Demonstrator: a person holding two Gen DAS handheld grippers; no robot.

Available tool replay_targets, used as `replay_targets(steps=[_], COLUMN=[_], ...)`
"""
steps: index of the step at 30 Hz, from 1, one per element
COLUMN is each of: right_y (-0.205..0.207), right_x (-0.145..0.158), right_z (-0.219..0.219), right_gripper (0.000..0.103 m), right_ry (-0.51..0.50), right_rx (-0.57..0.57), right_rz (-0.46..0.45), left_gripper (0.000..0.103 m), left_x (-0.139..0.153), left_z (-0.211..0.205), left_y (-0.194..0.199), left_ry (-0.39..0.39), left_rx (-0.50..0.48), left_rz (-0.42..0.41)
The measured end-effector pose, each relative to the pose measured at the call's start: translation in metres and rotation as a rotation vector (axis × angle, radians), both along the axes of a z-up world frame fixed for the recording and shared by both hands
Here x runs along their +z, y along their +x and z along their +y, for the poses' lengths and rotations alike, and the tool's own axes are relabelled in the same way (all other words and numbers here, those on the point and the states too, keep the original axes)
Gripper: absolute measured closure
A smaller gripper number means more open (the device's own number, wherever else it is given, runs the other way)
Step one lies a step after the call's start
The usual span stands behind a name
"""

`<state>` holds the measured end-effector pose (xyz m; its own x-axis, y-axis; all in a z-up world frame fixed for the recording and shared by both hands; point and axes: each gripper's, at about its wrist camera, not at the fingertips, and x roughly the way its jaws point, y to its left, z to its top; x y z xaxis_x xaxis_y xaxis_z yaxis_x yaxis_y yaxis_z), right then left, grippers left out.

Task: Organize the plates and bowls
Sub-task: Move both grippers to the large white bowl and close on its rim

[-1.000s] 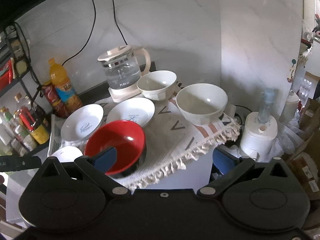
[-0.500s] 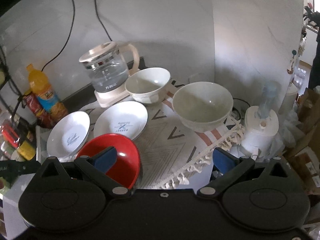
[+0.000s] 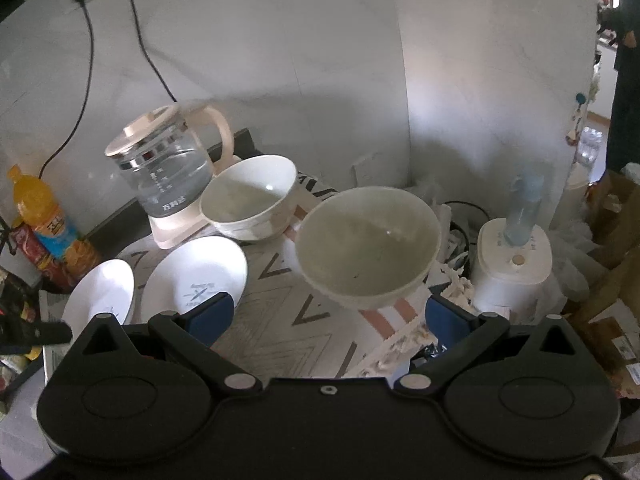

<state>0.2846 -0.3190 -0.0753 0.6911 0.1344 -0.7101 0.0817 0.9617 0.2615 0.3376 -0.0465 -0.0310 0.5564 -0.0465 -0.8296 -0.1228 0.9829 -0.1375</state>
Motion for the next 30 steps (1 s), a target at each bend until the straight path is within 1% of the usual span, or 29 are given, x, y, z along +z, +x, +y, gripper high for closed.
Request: replay_targets(steps=[1, 3, 6, 9, 13, 14, 16, 18, 19, 21, 22, 26, 30], right_y=[0.006, 0.014, 0.03, 0.045, 0.065, 0.068, 0.075, 0.08, 0.082, 0.086, 0.089, 0.099, 0.107], right_x=[-0.002, -0.004, -0.01, -0.017, -0.033, -0.037, -0.046, -0.054, -0.057, -0.064, -0.067, -0.079, -0.09], right_z=[-0.006, -0.015, -0.029, -0.04, -0.053, -0.057, -0.062, -0.067, -0.07, -0.072, -0.073, -0.079, -0.086], right_gripper=[0.001, 0.001, 0.003, 0.008, 0.021, 0.022, 0.03, 0.034, 0.037, 0.04, 0.043, 0.047, 0.058], right_ry=[0.006, 0.006, 0.014, 0.009, 0.018, 0.024, 0.026, 0.045, 0.049, 0.041, 0.04, 0.041, 0.056], right_rx=[0.005, 0.014, 0.004, -0.004, -0.004, -0.007, -0.015, -0.016, -0.016, -0.018, -0.02, -0.028, -0.028], right_rz=[0.003, -0.007, 0.002, 0.016, 0.065, 0.08, 0.104, 0.122, 0.13, 0.145, 0.155, 0.187, 0.218], left_gripper=[0.001, 0.002, 0.002, 0.003, 0.005, 0.007, 0.012, 0.018, 0.02, 0.028, 0.03, 0.041, 0.047], left_x=[0.0, -0.004, -0.008, -0.015, -0.028, -0.032, -0.041, -0.048, -0.052, -0.059, -0.063, -0.079, -0.091], left_z=[-0.006, -0.021, -0.039, -0.059, -0.081, -0.086, -0.095, -0.103, -0.107, -0.116, -0.12, -0.132, -0.144], left_y=[0.007, 0.023, 0.042, 0.058, 0.079, 0.083, 0.094, 0.101, 0.105, 0.111, 0.114, 0.125, 0.135], left_ry=[-0.009, -0.008, -0.018, -0.03, -0.064, -0.07, -0.1, -0.13, -0.132, -0.134, -0.145, -0.172, -0.185], left_rx=[-0.005, -0.02, -0.037, -0.074, -0.104, -0.111, -0.12, -0.126, -0.129, -0.133, -0.136, -0.126, -0.119], left_rz=[-0.007, 0.002, 0.014, 0.015, 0.027, 0.034, 0.067, 0.089, 0.095, 0.116, 0.126, 0.158, 0.183])
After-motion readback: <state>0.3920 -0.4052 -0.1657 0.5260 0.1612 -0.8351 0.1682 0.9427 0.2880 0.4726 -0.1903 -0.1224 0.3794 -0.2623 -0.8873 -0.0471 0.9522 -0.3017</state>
